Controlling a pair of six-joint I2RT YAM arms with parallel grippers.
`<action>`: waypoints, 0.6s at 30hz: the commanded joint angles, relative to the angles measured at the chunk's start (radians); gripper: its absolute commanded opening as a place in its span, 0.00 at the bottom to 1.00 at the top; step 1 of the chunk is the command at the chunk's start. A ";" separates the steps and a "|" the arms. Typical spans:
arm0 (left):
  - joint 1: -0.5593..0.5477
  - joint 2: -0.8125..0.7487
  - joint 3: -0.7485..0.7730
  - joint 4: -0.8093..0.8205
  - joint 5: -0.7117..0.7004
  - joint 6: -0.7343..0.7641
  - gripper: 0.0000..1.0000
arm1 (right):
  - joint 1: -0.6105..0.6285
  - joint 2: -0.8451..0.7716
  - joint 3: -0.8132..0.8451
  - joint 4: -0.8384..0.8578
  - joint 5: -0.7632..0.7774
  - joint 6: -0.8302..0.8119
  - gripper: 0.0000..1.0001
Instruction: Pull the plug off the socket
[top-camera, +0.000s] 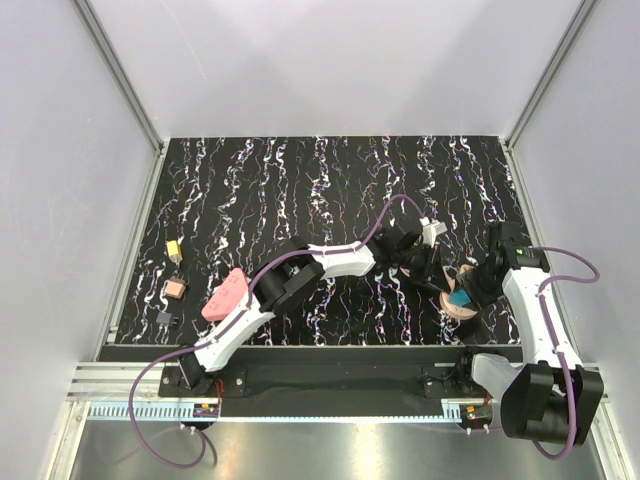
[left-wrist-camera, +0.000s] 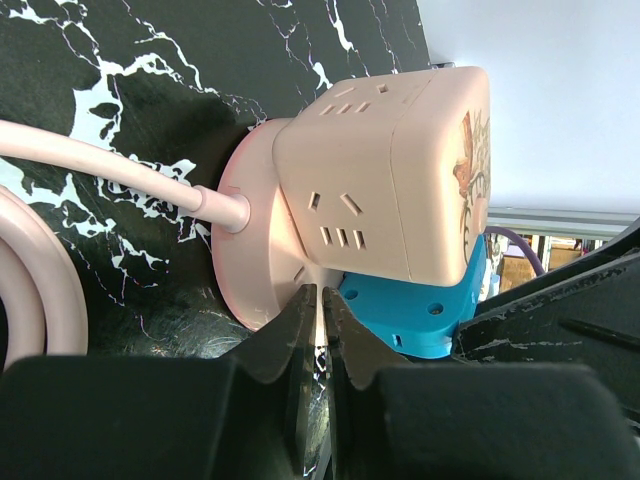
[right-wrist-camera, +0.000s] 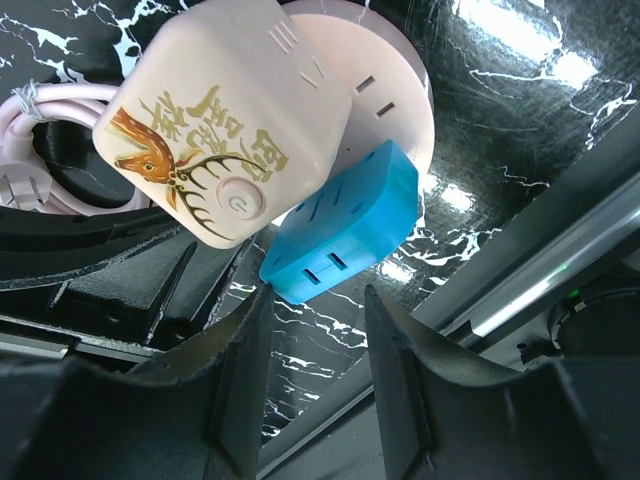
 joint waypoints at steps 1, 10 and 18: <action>-0.004 0.025 0.044 0.002 0.018 0.017 0.13 | 0.006 -0.011 0.018 -0.058 0.020 0.037 0.47; -0.004 0.025 0.041 0.003 0.019 0.015 0.13 | 0.005 -0.027 0.118 -0.056 0.075 0.079 0.54; -0.005 0.026 0.041 0.005 0.019 0.012 0.13 | 0.004 -0.042 0.113 -0.076 0.086 0.183 0.51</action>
